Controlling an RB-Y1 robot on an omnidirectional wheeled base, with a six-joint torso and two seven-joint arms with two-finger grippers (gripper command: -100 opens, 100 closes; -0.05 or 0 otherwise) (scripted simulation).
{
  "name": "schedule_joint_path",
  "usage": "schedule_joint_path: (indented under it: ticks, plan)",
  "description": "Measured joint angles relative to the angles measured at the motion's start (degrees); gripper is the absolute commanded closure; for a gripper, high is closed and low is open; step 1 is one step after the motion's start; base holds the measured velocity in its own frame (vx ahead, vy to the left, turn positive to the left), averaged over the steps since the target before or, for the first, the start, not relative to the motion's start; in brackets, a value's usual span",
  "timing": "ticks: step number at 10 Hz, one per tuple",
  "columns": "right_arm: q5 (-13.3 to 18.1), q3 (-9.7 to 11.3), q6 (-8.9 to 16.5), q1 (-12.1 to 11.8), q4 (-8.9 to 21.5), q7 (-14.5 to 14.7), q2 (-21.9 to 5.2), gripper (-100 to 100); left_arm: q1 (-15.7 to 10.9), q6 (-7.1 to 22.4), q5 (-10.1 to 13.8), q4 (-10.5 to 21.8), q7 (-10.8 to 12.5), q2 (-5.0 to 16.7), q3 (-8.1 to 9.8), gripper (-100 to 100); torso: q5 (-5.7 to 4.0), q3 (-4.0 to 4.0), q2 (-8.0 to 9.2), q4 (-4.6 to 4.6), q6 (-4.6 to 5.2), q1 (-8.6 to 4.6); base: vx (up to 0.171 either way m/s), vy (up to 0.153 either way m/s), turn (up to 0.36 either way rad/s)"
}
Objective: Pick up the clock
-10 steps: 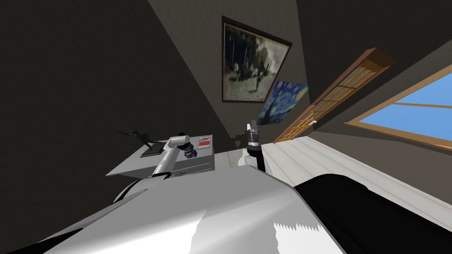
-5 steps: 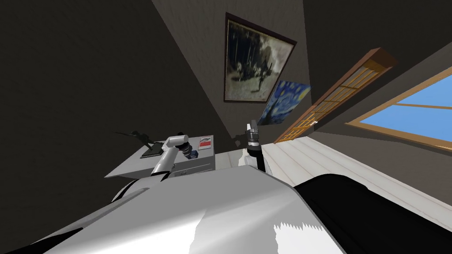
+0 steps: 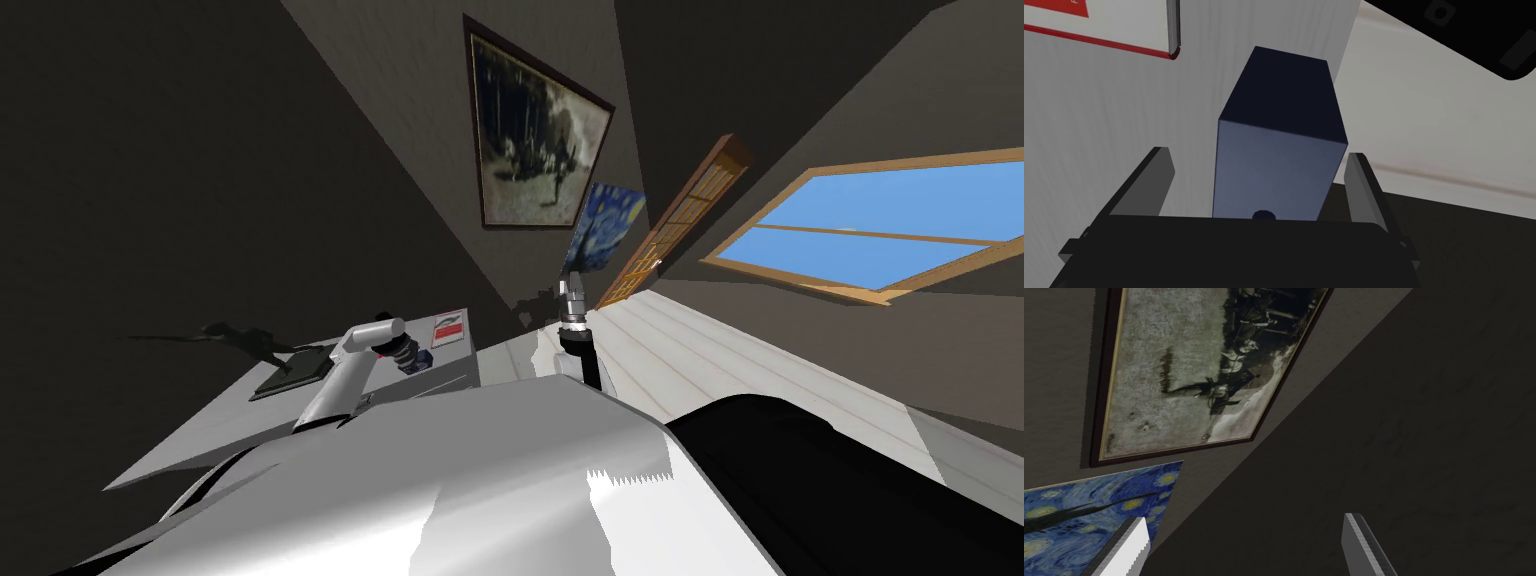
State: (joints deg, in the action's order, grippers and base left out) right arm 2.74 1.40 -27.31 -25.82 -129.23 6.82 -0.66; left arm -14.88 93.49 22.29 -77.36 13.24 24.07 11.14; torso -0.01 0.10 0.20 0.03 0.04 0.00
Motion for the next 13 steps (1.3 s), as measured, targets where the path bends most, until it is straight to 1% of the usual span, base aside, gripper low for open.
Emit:
schedule_joint_path:
  ticks: [1, 2, 3, 4, 5, 6, 7, 8, 9, 10, 11, 12, 13]
  plan:
    - [0.0, 0.0, 0.0, 0.0, 0.0, 0.0, 0.0, 0, 1.4, -0.6, 1.8, -0.2, 0.6, 1.3, 0.51, -100, 0.01, -0.01, -0.02, -0.01, -0.07, 0.04, -0.011, 0.0, -0.011]
    - [0.0, 0.0, 0.0, 0.0, 0.0, 0.0, 0.0, 0, 3.5, -0.4, 2.5, -1.3, 1.0, 1.6, 0.66, -100, 0.02, -0.04, -0.07, -0.02, -0.1, 0.06, -0.022, -0.015, -0.348]
    - [0.0, 0.0, 0.0, 0.0, 0.0, 0.0, 0.0, 0, 4.9, -1.5, 4.1, -1.0, 1.8, 3.2, 1.13, -100, 0.01, -0.04, -0.07, -0.01, 0.0, 0.02, -0.025, -0.004, -0.294]
    - [0.0, 0.0, 0.0, 0.0, 0.0, 0.0, 0.0, 0, 6.5, -2.3, 5.3, -1.4, 2.6, 4.1, 1.39, -100, 0.01, -0.03, -0.06, -0.02, -0.05, 0.04, -0.009, 0.001, -0.034]
    - [0.0, 0.0, 0.0, 0.0, 0.0, 0.0, 0.0, 0, 7.6, -2.8, 5.8, -1.5, 2.7, 4.3, 1.52, -100, 0.06, -0.07, -0.07, -0.09, -0.16, 0.09, -0.019, -0.018, -0.329]
    - [0.0, 0.0, 0.0, 0.0, 0.0, 0.0, 0.0, 0, 8.5, -3.8, 7.4, -1.1, 3.5, 6.0, 1.96, -100, 0.09, -0.09, -0.08, -0.11, -0.11, 0.17, -0.029, -0.011, -0.267]
    - [0.0, 0.0, 0.0, 0.0, 0.0, 0.0, 0.0, 0, 10.2, -4.2, 8.7, -2.1, 4.3, 6.9, 2.33, -100, 0.11, -0.08, -0.05, -0.11, -0.16, 0.21, -0.014, -0.002, -0.041]
    - [0.0, 0.0, 0.0, 0.0, 0.0, 0.0, 0.0, 0, 11.2, -4.8, 9.1, -1.8, 4.4, 7.1, 2.42, -100, 0.18, -0.12, -0.06, -0.19, -0.27, 0.29, -0.025, -0.019, -0.392]
    - [0.0, 0.0, 0.0, 0.0, 0.0, 0.0, 0.0, 0, 12.3, -5.8, 10.7, -1.8, 5.2, 8.7, 2.86, -100, 0.22, -0.13, -0.05, -0.22, -0.21, 0.36, -0.031, -0.009, -0.257]
    - [0.0, 0.0, 0.0, 0.0, 0.0, 0.0, 0.0, 0, 14.1, -6.1, 11.9, -3.2, 6.2, 9.4, 3.18, -100, 0.24, -0.12, -0.03, -0.22, -0.29, 0.42, -0.014, -0.001, 0.015]
    - [0.0, 0.0, 0.0, 0.0, 0.0, 0.0, 0.0, 0, 16.0, -6.0, 12.5, -3.9, 6.6, 9.8, 3.47, -100, 0.26, -0.14, -0.06, -0.23, -0.33, 0.47, -0.025, -0.018, -0.33]
    - [0.0, 0.0, 0.0, 0.0, 0.0, 0.0, 0.0, 0, 18.4, -6.7, 14.0, -5.2, 7.8, 11.1, 3.93, -100, 0.24, -0.13, -0.04, -0.22, -0.22, 0.43, -0.029, -0.011, -0.32]
    - [0.0, 0.0, 0.0, 0.0, 0.0, 0.0, 0.0, 0, 20.4, -7.2, 15.5, -5.7, 8.5, 12.2, 4.47, -100, 0.24, -0.12, -0.03, -0.22, -0.27, 0.44, -0.028, -0.022, -0.382]
